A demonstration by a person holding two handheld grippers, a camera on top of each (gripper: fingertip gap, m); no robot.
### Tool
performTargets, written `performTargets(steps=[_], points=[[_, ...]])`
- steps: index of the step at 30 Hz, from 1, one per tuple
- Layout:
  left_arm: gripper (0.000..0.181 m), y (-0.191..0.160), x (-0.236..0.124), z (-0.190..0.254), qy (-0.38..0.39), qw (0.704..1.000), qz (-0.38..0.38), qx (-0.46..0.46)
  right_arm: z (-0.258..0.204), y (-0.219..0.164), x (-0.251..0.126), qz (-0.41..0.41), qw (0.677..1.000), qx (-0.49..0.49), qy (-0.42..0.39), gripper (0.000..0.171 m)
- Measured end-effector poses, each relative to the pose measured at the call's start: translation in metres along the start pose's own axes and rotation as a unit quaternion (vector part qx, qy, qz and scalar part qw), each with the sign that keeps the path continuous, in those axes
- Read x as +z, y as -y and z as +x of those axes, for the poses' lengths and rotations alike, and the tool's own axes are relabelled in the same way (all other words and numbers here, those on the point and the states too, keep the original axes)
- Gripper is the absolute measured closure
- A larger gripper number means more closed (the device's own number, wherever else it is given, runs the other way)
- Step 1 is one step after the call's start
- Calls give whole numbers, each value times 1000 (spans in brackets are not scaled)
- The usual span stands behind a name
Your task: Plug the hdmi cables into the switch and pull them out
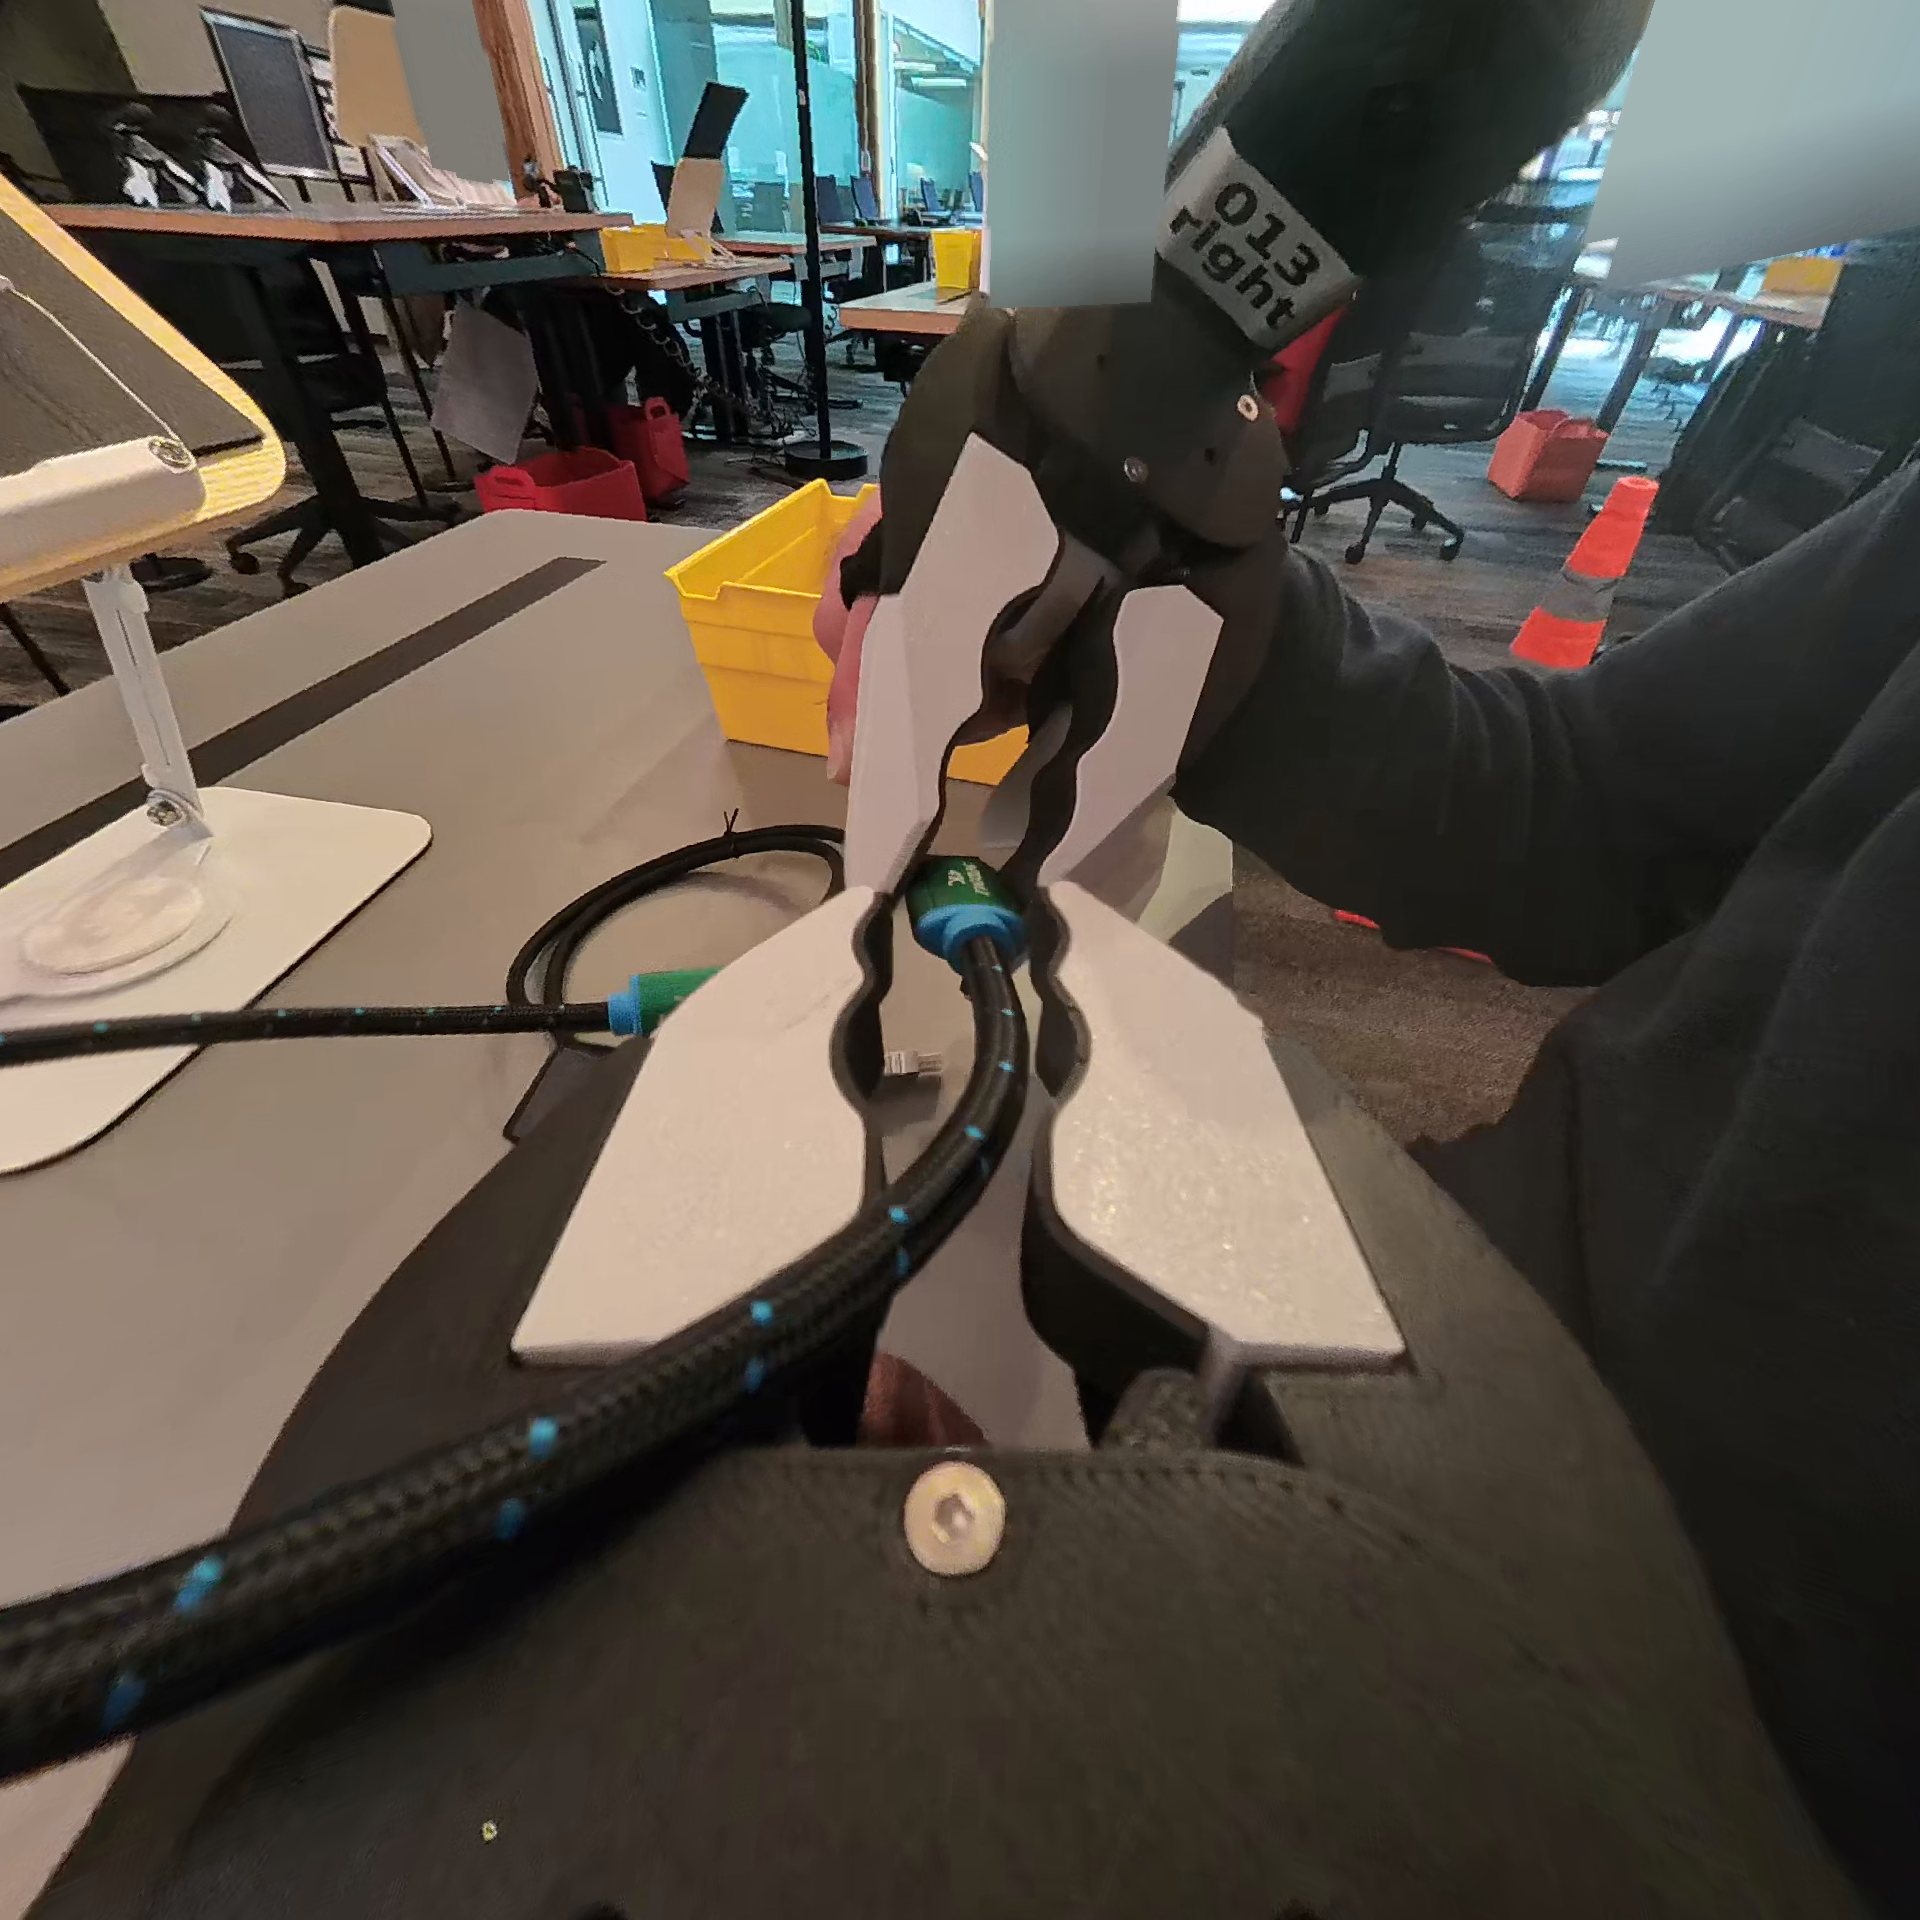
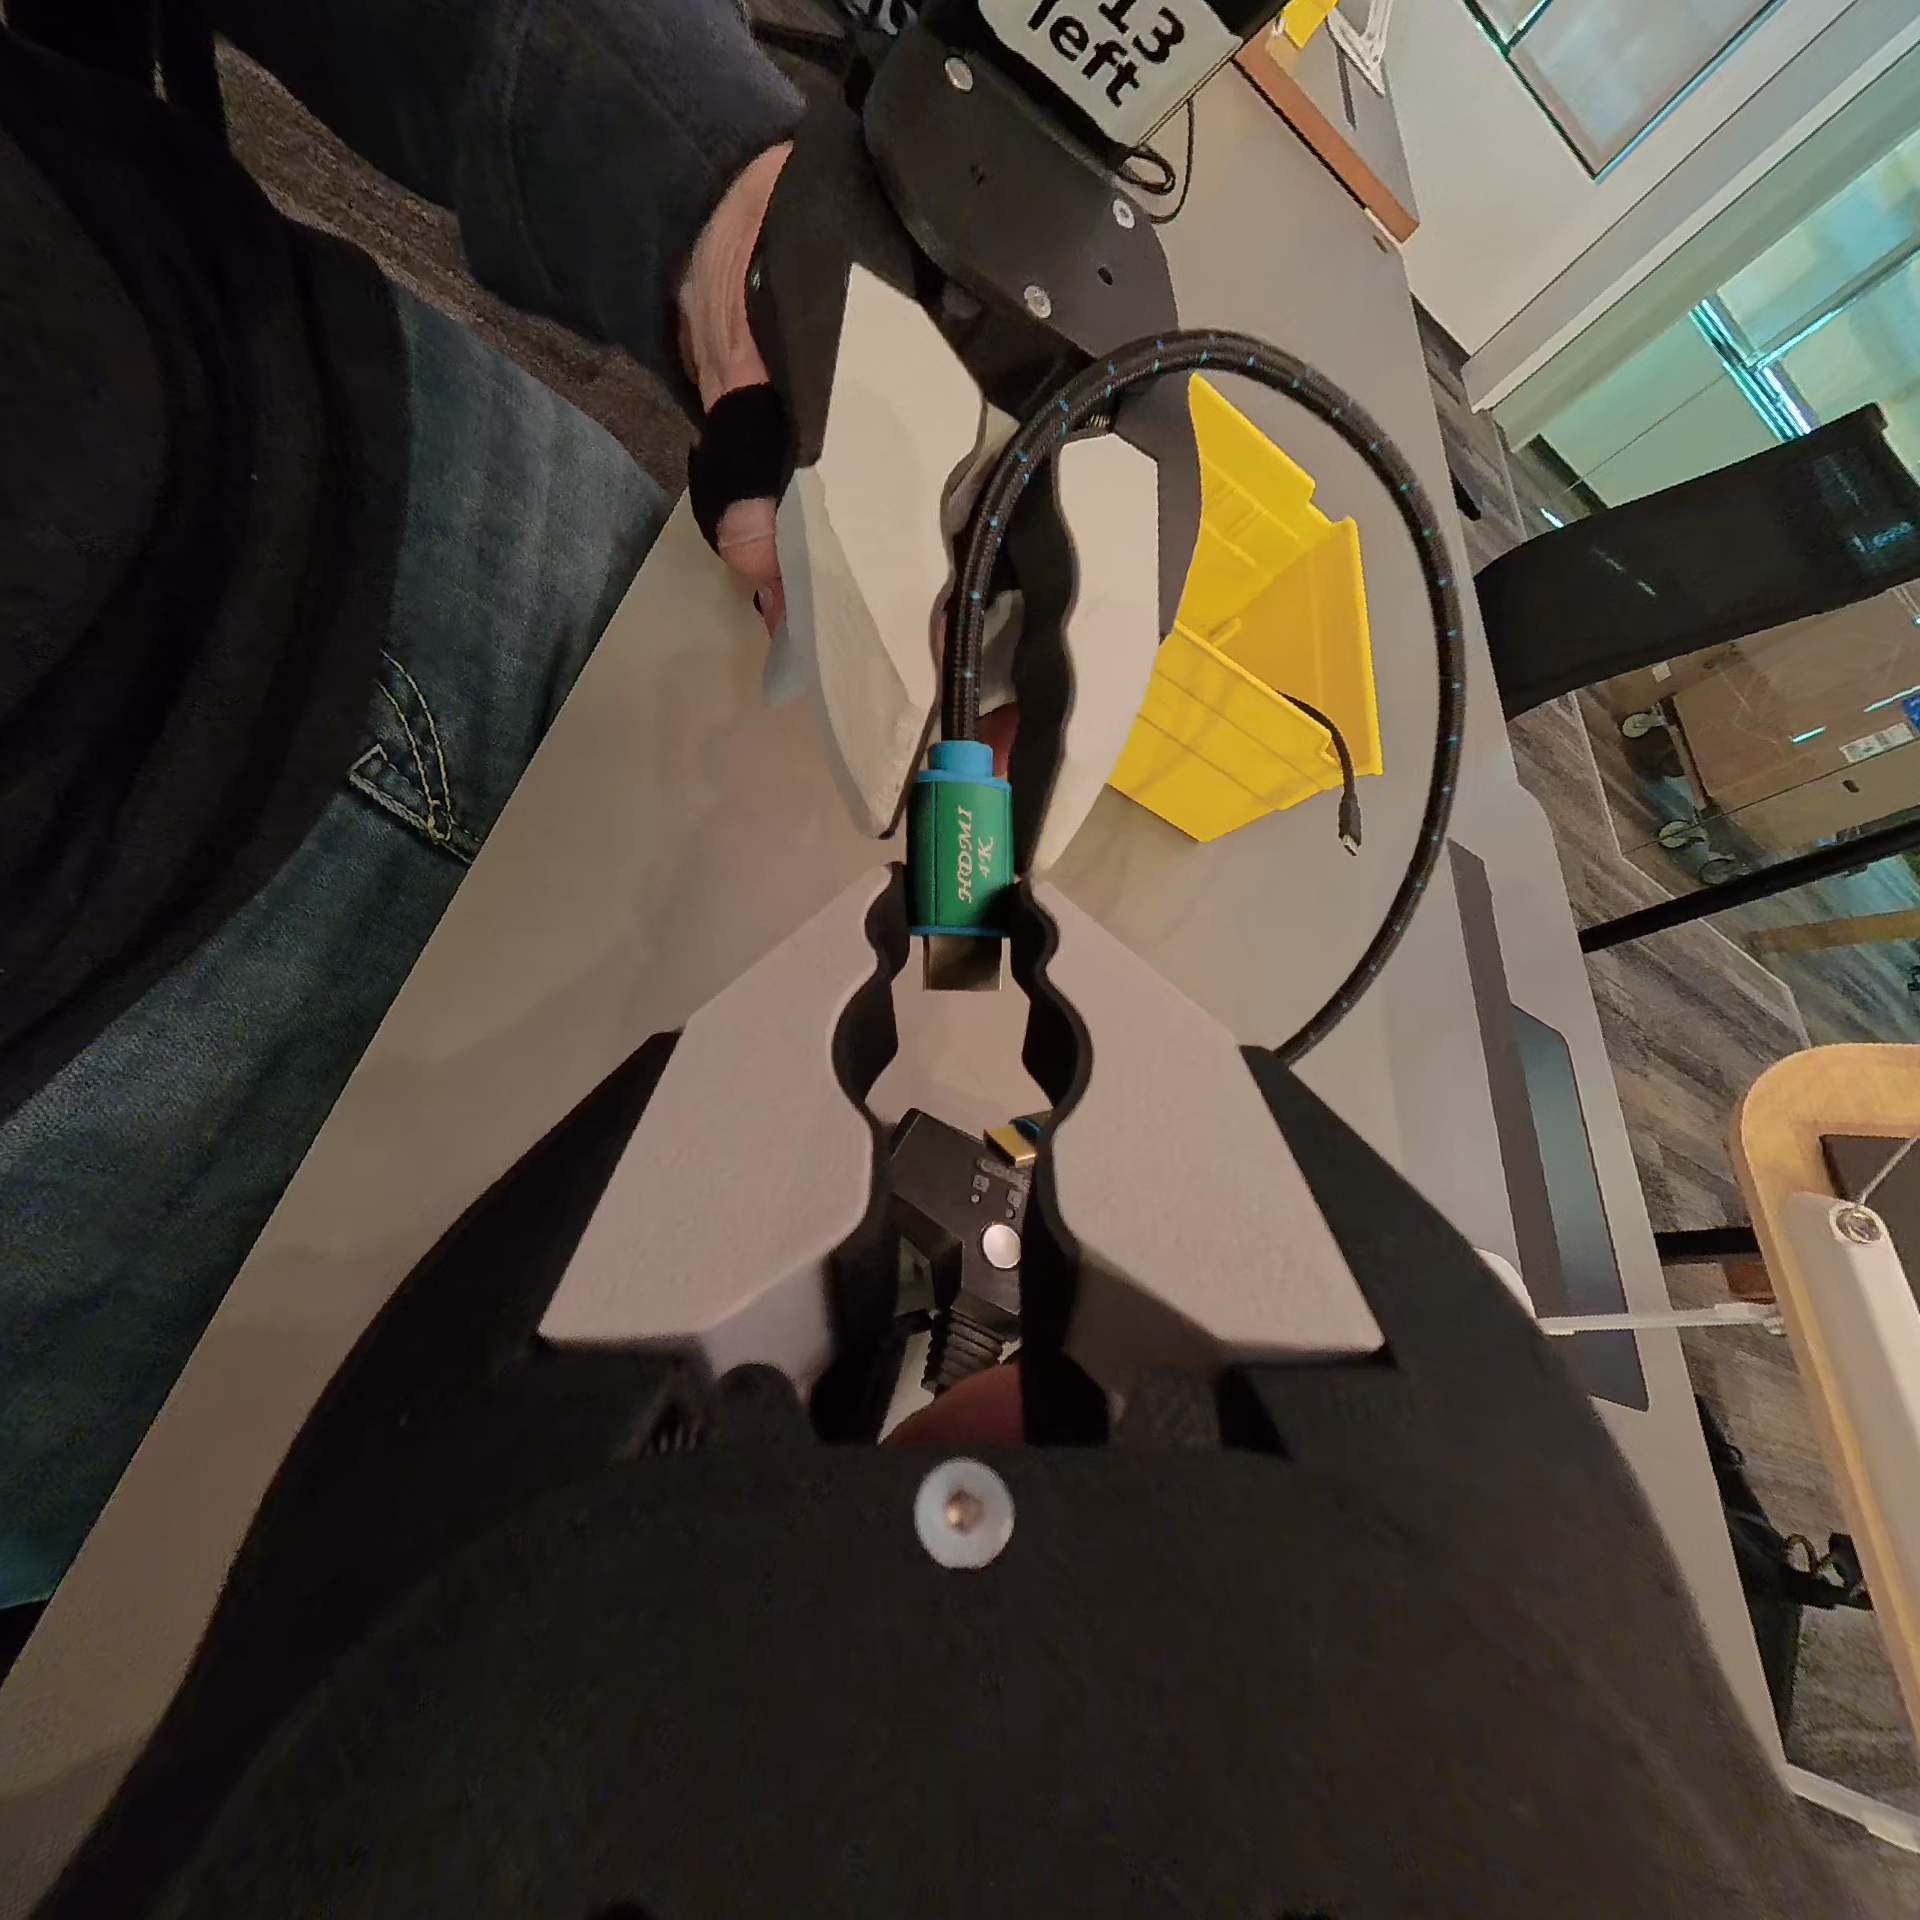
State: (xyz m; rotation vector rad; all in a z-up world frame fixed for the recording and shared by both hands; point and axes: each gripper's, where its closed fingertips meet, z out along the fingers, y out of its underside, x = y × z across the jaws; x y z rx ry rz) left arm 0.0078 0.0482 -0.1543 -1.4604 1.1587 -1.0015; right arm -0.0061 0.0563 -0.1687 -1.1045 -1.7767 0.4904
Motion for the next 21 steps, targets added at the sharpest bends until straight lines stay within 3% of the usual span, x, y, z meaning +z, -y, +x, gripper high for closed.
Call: performTargets(steps=[21], points=[[160,-3,3,-1,8,1000,1,-4,1,-5,2,-26,999,-19,-18,155]])
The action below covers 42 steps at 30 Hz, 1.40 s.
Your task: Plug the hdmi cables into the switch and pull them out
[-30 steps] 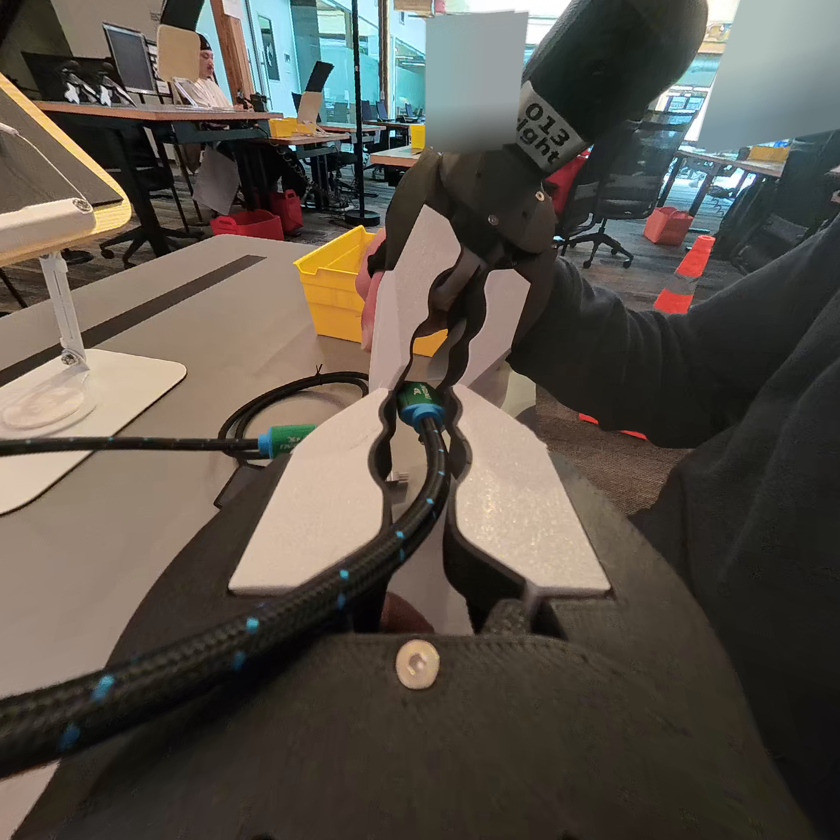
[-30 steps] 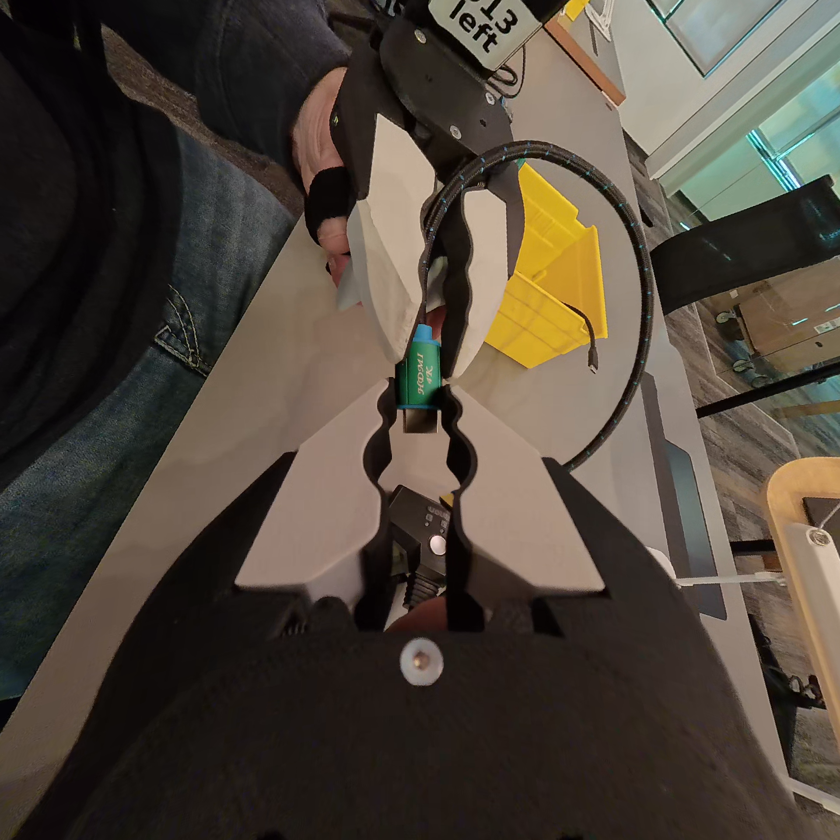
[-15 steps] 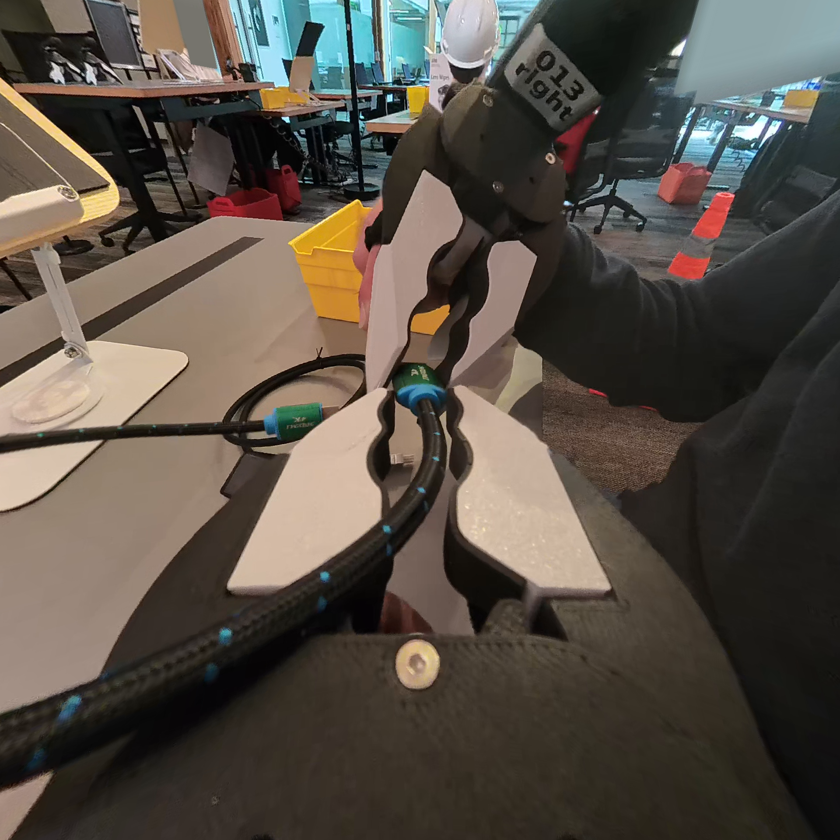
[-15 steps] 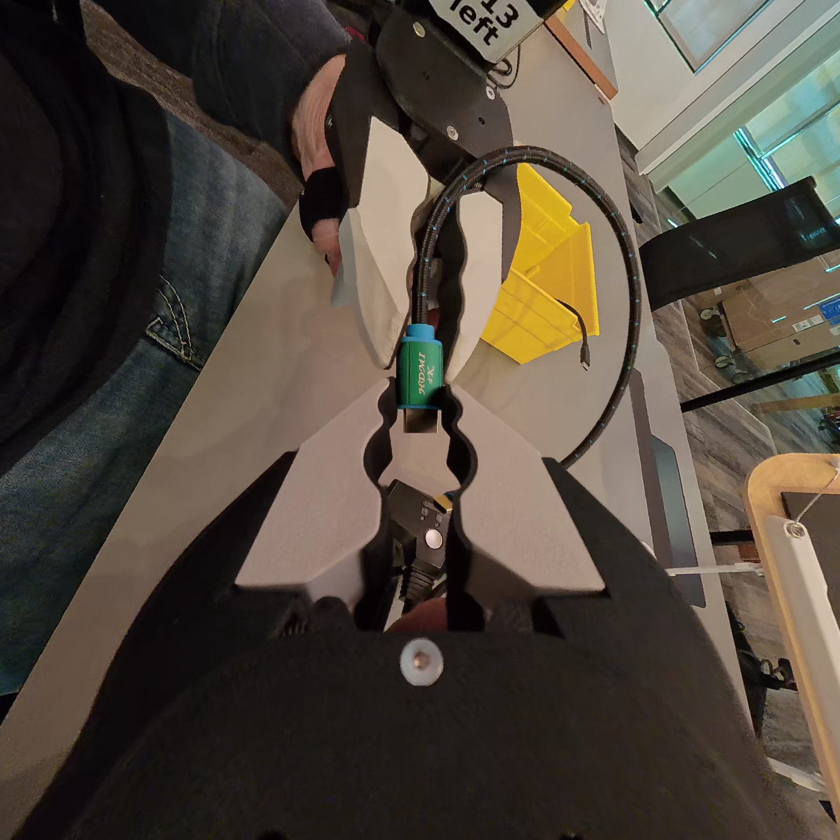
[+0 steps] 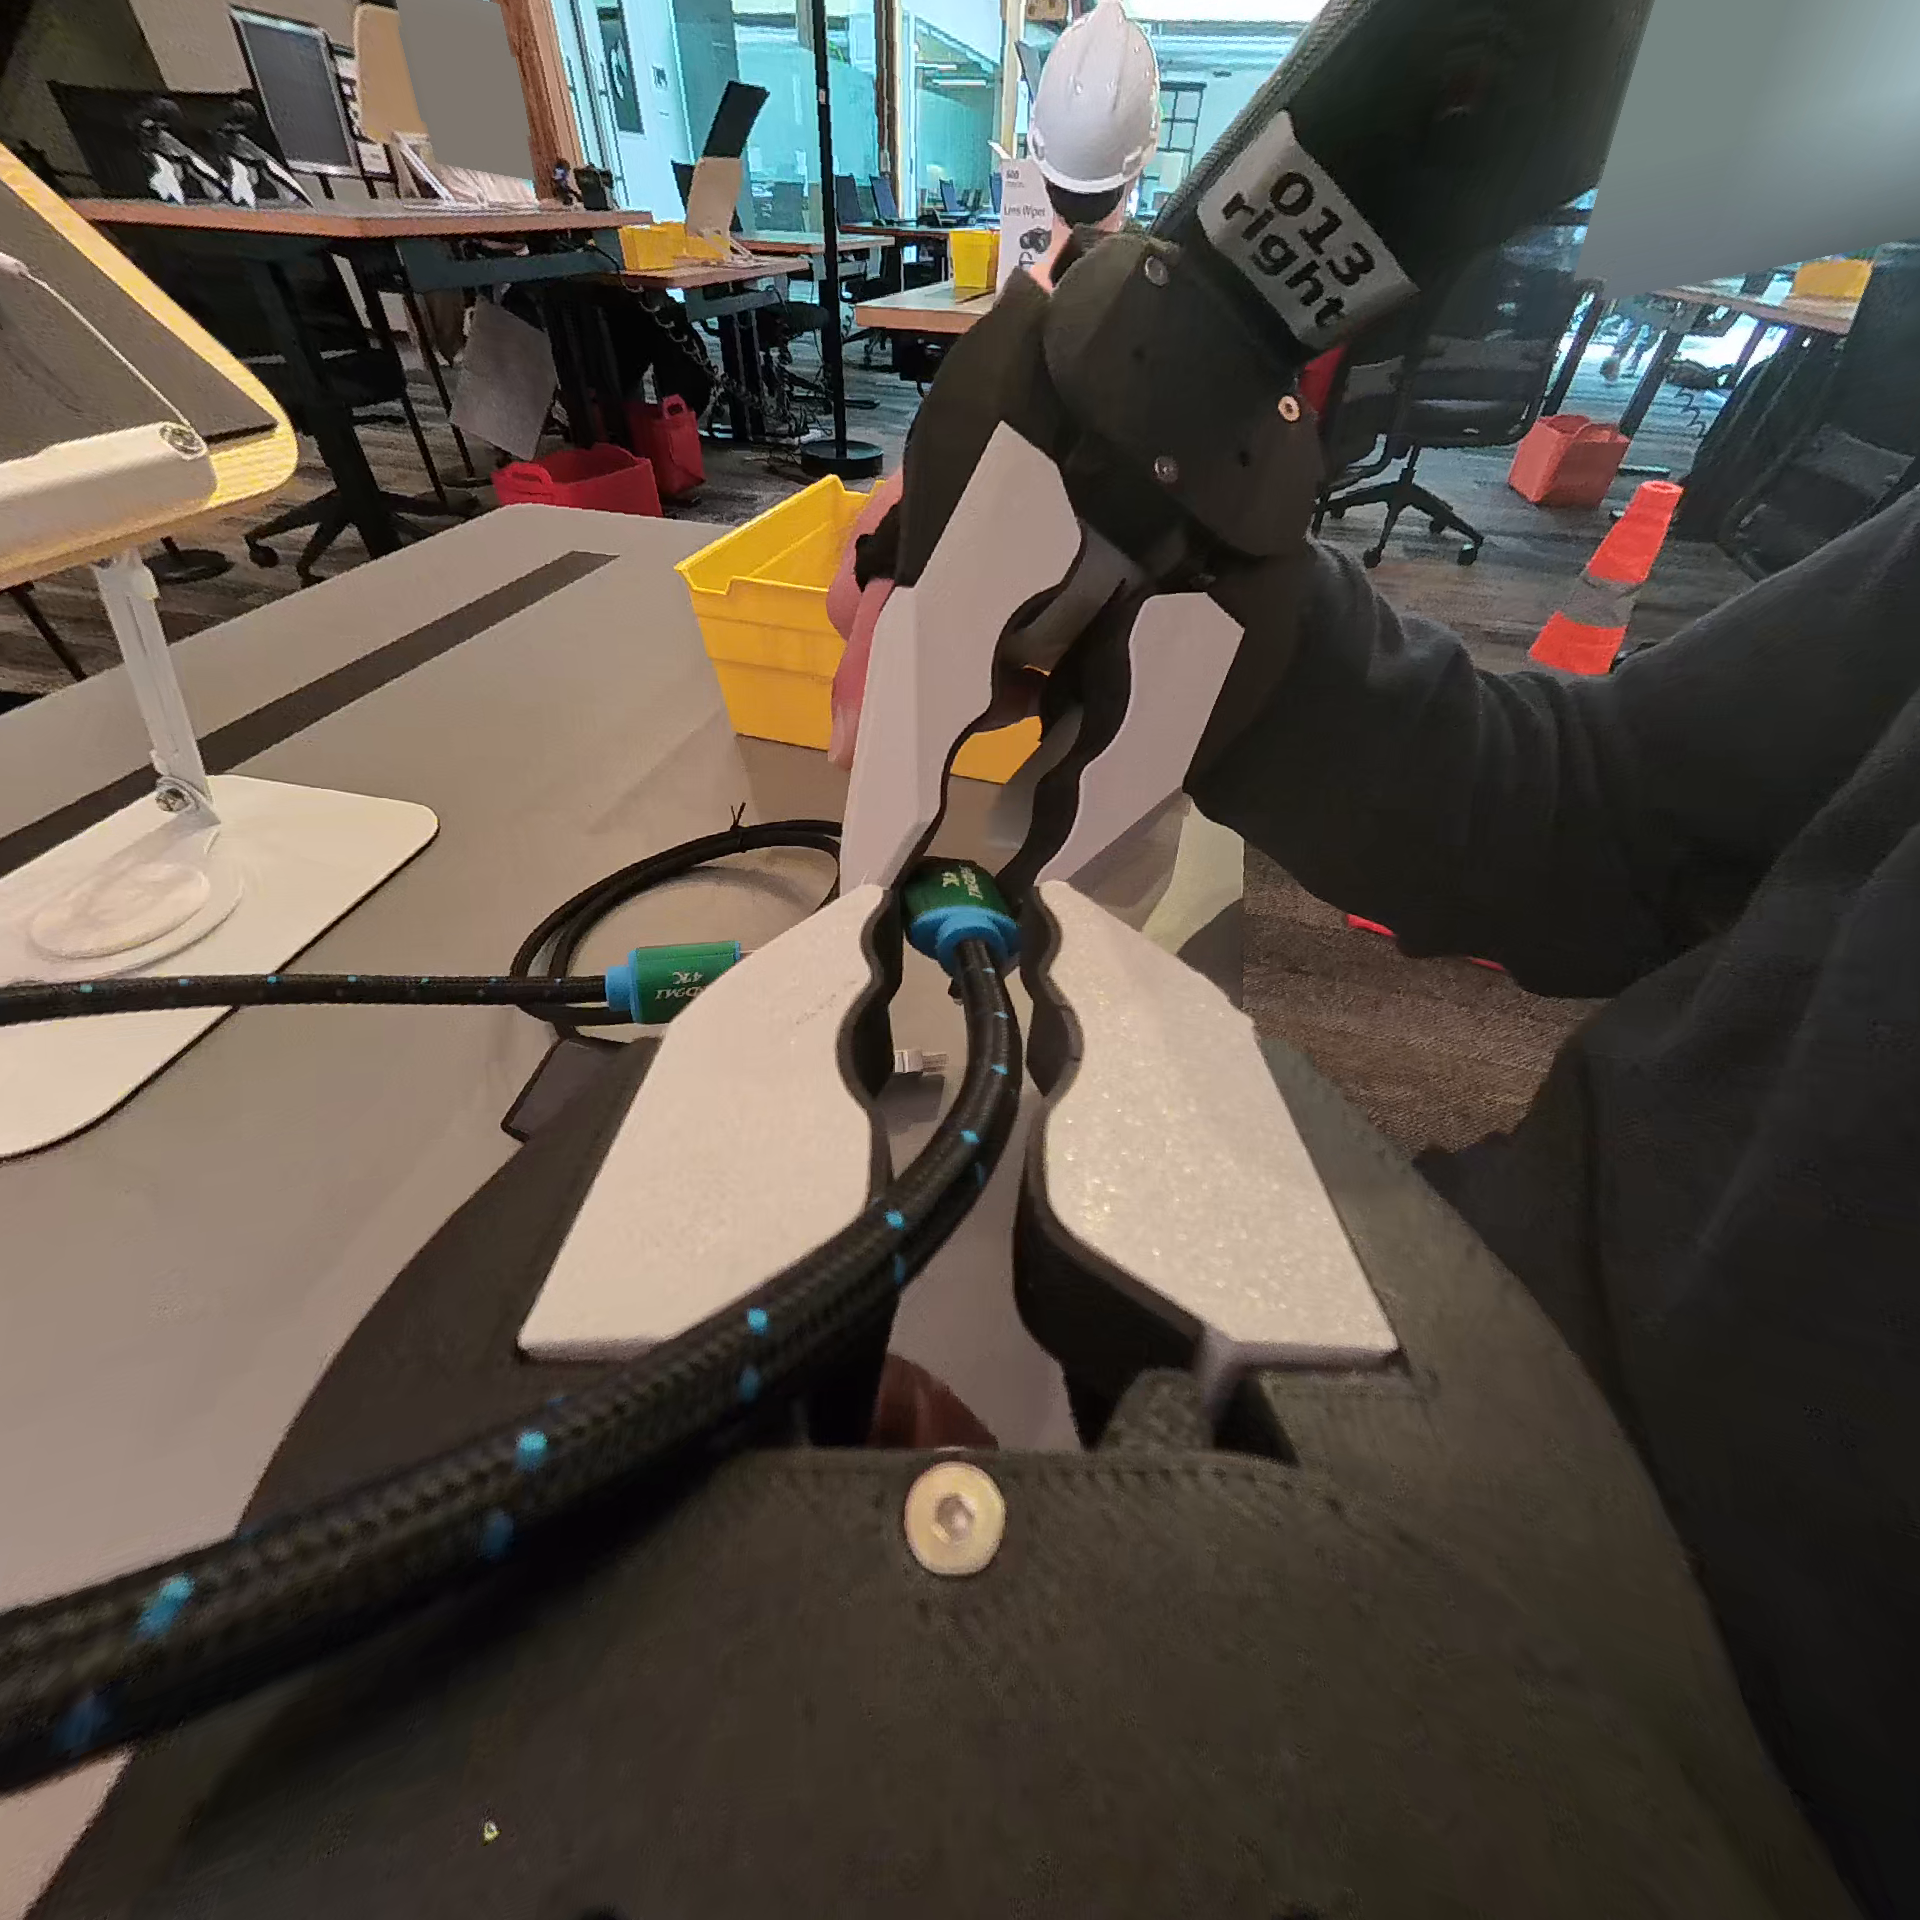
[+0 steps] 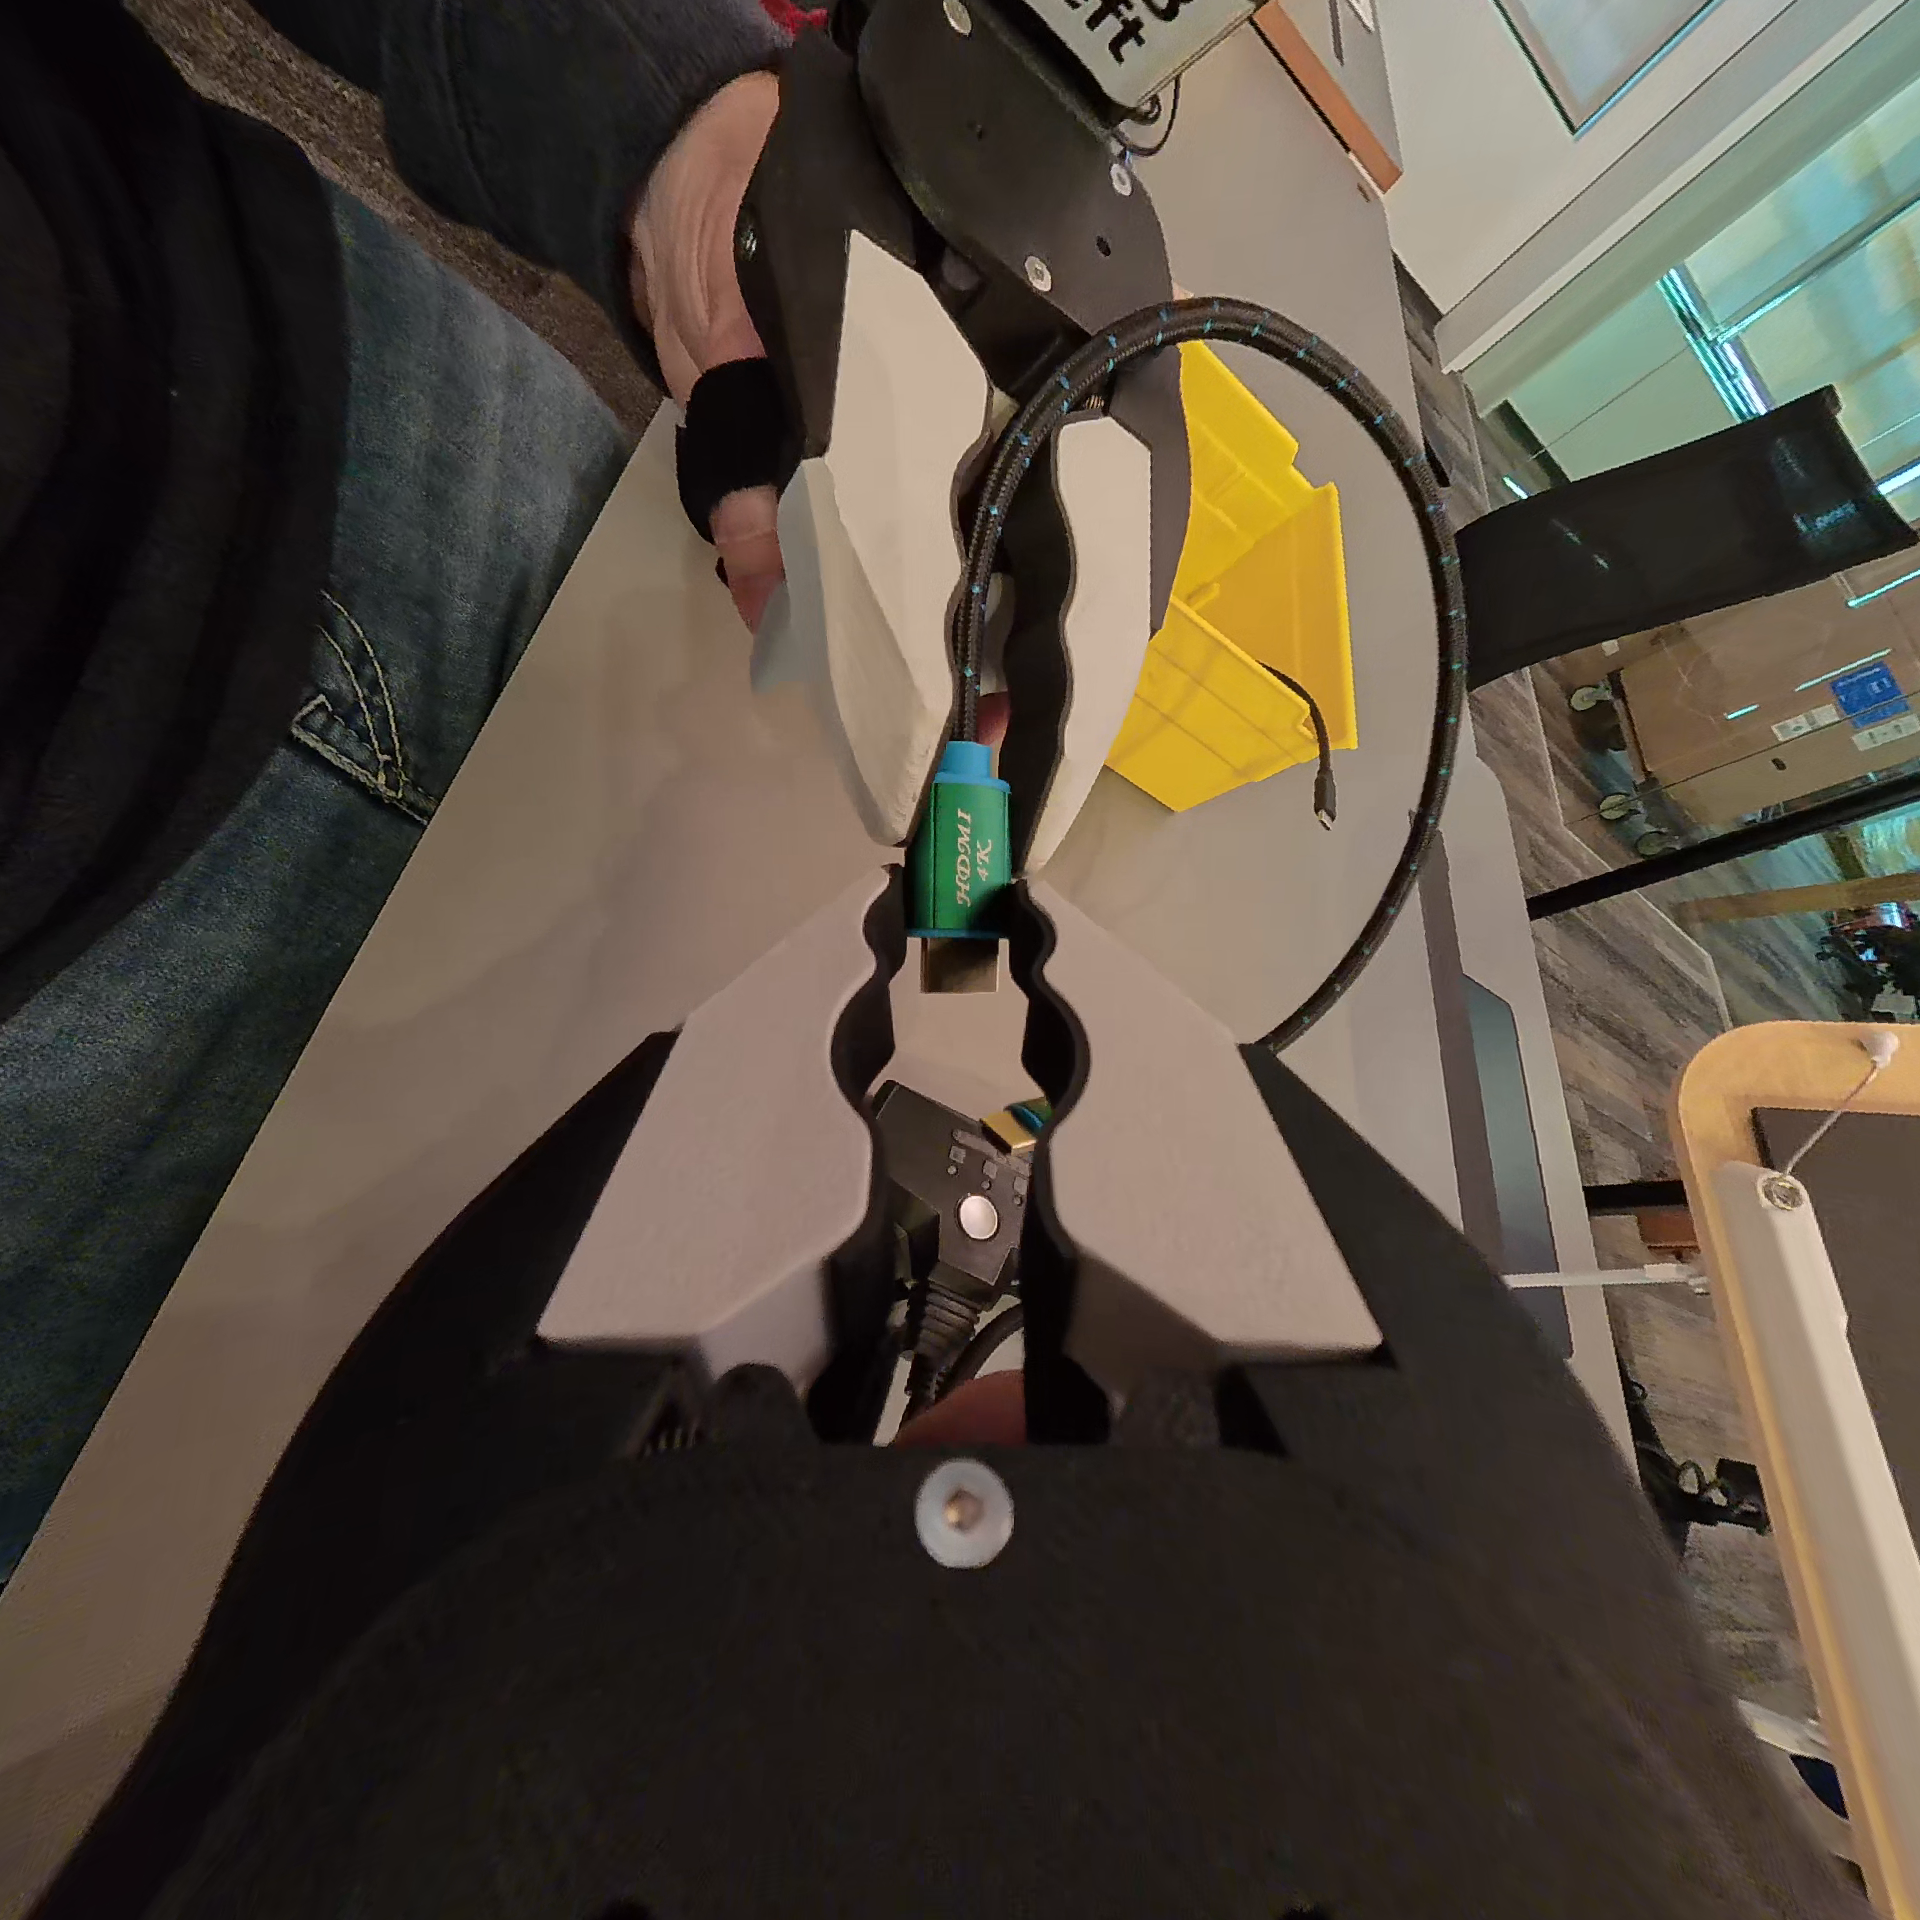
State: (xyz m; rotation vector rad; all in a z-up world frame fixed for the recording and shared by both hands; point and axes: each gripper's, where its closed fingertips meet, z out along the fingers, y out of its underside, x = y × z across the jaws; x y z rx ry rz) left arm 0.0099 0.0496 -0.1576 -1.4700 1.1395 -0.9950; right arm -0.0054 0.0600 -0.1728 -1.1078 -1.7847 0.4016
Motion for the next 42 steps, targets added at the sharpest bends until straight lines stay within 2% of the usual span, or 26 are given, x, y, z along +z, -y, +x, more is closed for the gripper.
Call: performTargets(steps=[6,14,17,23,29,33,39,42], points=[[160,1,0,-1,-4,1000,15,-19,1,2,-1,17,1000,12,-7,154],[160,5,-7,-9,6,999,34,-31,8,-2,-12,41,997,54,-21,137],[160,7,-12,-14,15,999,35,-25,13,-31,-10,5,994,108,-32,130],[160,9,-22,-26,37,998,39,-23,-3,-111,11,-119,975,187,-18,103],[161,6,-22,-29,41,998,36,-24,-11,-162,36,-175,964,200,-29,111],[161,5,-23,-30,42,998,35,-27,-4,-179,37,-196,954,221,-46,132],[161,2,-22,-31,42,998,31,-30,4,-186,38,-204,951,233,-24,135],[161,2,-22,-32,45,998,30,-27,5,-181,39,-176,956,233,-21,136]])
